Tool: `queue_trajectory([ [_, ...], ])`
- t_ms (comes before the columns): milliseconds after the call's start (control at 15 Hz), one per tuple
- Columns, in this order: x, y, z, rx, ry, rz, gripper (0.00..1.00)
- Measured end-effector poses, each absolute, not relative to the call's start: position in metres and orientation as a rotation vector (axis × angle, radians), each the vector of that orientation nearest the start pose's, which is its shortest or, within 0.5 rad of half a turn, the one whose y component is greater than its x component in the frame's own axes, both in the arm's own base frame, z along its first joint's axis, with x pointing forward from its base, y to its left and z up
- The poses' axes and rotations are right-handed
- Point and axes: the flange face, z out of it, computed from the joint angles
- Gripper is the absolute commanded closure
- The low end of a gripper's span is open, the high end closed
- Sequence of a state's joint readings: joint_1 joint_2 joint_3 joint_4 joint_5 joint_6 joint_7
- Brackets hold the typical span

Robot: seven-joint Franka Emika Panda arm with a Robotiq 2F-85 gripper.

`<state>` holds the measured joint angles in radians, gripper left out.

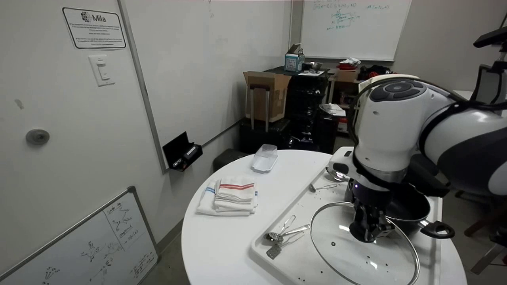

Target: Put the lid on the black pot

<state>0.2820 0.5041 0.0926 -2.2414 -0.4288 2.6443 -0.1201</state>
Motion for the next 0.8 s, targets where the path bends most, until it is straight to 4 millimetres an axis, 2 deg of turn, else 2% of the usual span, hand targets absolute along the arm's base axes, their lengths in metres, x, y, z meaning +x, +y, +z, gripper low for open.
queue_trajectory([
  [200,0.487,0.192,0.154,-3.018,-1.346,0.125,0.75],
  [400,0.493,0.171,0.170,-3.058,-1.272,0.130,0.75],
  [800,0.504,0.109,0.178,-3.137,-1.039,0.148,0.75],
])
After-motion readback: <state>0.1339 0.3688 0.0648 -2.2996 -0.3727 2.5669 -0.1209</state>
